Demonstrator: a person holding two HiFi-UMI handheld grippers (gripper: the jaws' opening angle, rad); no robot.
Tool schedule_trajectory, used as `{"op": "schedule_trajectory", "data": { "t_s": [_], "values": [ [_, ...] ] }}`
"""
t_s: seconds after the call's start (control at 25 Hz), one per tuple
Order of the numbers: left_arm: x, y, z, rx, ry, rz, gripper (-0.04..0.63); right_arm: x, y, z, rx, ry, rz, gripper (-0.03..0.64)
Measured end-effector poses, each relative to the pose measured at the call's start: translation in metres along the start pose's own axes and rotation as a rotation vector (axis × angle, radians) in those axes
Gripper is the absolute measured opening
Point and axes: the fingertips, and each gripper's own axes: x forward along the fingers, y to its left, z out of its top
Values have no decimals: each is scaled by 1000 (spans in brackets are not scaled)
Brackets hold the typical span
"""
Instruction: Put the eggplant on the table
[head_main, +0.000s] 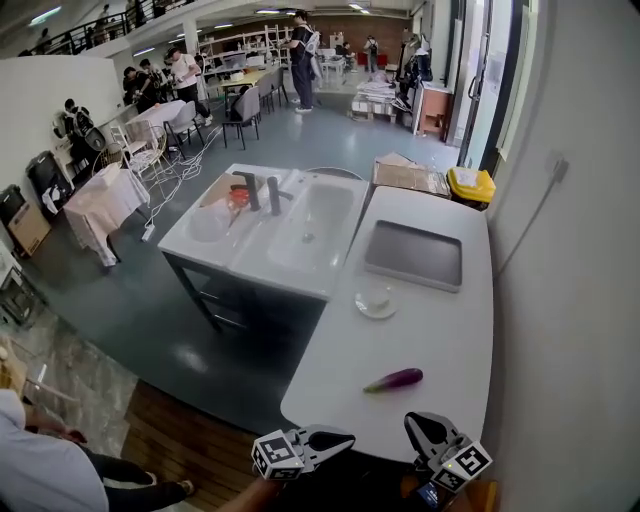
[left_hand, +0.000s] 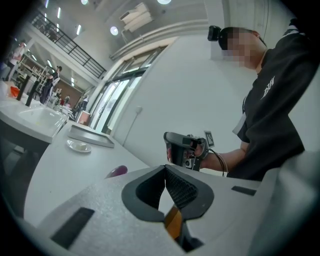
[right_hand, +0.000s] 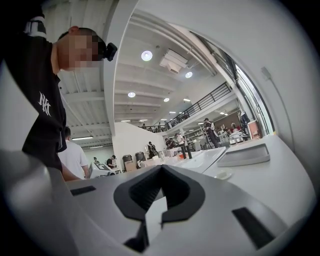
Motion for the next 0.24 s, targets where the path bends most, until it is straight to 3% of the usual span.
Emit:
{"op": "schedule_trajectory", "data": {
  "t_s": [0.24],
  "values": [
    [-16, -17, -6, -21, 19, -39, 6, -3, 28, -5, 31, -7, -9, 2]
  ]
}}
